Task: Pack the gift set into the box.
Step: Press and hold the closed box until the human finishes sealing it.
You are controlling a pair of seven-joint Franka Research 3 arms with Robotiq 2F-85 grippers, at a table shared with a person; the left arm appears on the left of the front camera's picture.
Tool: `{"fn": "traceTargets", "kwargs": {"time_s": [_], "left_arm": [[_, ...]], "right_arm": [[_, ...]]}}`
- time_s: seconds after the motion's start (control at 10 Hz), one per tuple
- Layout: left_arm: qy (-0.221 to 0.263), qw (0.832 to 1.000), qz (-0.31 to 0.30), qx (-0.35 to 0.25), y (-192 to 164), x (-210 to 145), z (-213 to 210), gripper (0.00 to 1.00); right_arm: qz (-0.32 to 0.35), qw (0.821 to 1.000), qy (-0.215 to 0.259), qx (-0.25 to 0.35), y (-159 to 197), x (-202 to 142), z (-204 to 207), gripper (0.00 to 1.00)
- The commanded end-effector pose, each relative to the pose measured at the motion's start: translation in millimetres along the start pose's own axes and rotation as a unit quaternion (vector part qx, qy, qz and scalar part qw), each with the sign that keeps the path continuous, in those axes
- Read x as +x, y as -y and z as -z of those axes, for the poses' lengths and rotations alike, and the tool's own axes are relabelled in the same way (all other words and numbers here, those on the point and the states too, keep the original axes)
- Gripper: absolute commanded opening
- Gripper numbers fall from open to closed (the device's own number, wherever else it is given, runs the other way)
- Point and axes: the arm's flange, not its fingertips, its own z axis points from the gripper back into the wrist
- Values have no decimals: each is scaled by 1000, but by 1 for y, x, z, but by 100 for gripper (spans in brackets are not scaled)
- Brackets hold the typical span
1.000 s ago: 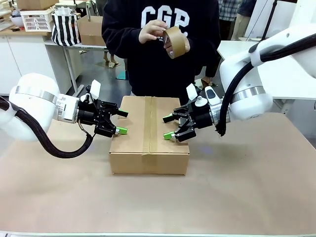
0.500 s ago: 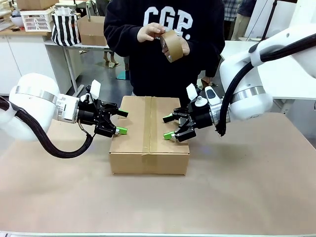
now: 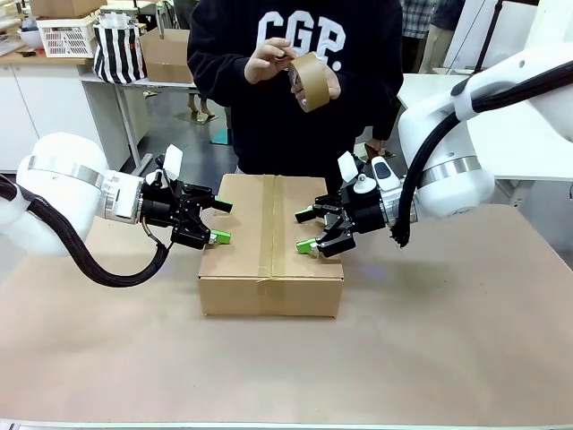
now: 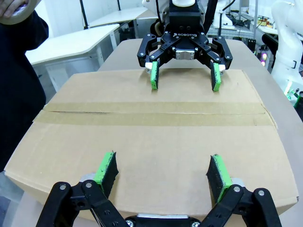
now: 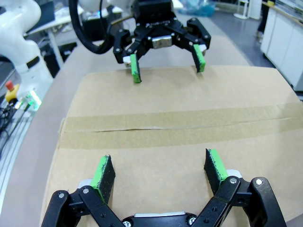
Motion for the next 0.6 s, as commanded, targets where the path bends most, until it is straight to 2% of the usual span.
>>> {"fn": "traceTargets", "kwargs": {"time_s": [0.0, 0.5], "left_arm": [[-1, 1000, 1, -2, 1, -2, -1, 100], [-1, 1000, 1, -2, 1, -2, -1, 100]], "right_arm": [[-8, 1000, -2, -1, 0, -1, 0, 100], [-8, 1000, -2, -1, 0, -1, 0, 100]]}}
